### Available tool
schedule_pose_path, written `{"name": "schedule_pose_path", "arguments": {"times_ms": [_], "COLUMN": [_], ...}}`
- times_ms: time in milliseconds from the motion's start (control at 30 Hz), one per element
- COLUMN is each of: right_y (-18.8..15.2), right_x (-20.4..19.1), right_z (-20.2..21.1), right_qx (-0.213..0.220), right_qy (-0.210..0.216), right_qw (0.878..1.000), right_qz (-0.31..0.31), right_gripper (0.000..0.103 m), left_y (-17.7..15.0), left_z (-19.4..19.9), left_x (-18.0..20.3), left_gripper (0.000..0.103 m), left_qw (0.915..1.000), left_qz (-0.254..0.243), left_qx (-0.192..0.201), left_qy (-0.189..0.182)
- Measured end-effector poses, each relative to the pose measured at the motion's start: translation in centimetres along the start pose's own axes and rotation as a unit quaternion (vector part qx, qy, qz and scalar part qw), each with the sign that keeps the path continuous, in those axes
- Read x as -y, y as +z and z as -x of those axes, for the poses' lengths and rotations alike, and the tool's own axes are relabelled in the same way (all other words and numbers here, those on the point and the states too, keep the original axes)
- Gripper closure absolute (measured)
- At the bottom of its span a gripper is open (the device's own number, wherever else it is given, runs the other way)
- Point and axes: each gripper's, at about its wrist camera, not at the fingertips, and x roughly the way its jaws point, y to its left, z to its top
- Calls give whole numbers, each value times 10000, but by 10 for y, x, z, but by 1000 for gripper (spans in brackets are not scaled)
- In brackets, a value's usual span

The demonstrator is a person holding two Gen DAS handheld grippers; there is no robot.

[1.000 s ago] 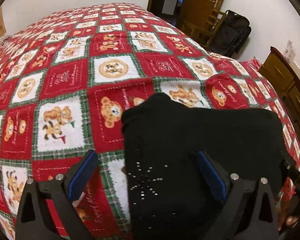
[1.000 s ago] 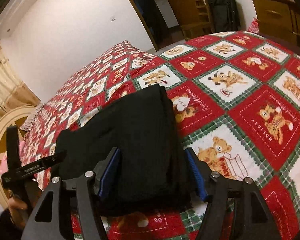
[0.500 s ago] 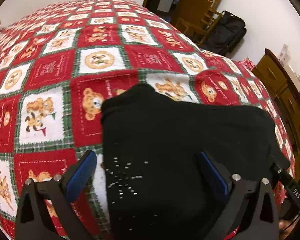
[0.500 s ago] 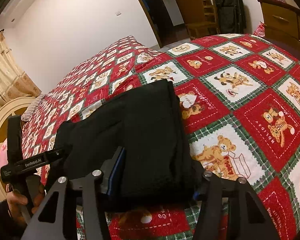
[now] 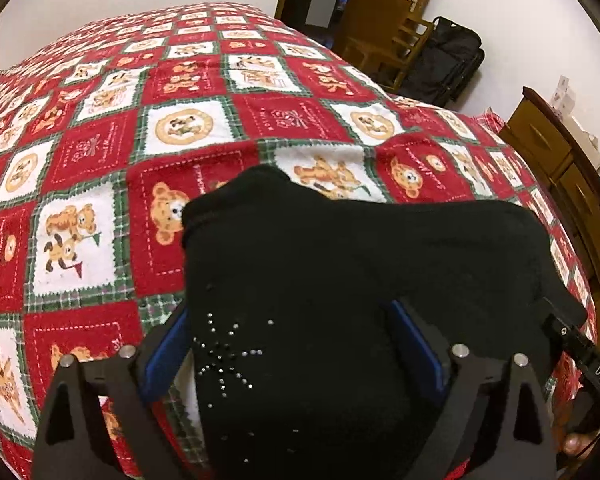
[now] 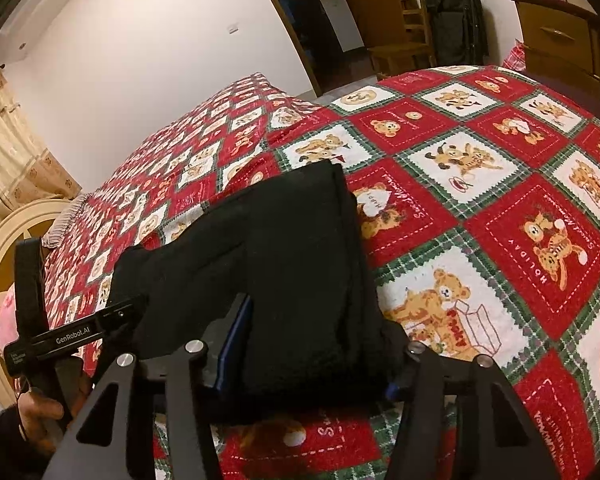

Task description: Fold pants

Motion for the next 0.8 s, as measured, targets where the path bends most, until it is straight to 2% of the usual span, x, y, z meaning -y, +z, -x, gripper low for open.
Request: {"name": "schedule_pose_path", "arguments": {"times_ms": [133, 300, 667, 733, 800], "right_y": [5, 12, 8, 8, 8], "right_x": [6, 15, 20, 18, 13], "right_z": [6, 26, 35, 40, 45], "right_qx": [-18, 343, 386, 481, 576], "right_qy": [124, 107, 95, 76, -2], "right_qw": [9997, 9988, 9983, 9982, 9982], "right_qz": [-190, -347, -418, -342, -163], "right_gripper": [47, 47, 47, 47, 47], "left_y": [0, -1, -1, 2, 4], "left_z": [0, 0, 1, 2, 8], "left_x": [0, -1, -1, -4, -19], "left_gripper": [7, 6, 0, 0, 0], "left_qw": [10000, 10000, 9995, 9986, 9961], "left_qz": [6, 21, 73, 23, 250], "left_qx": [-8, -25, -187, -323, -307], "left_qy": [-16, -50, -229, -409, -794]}}
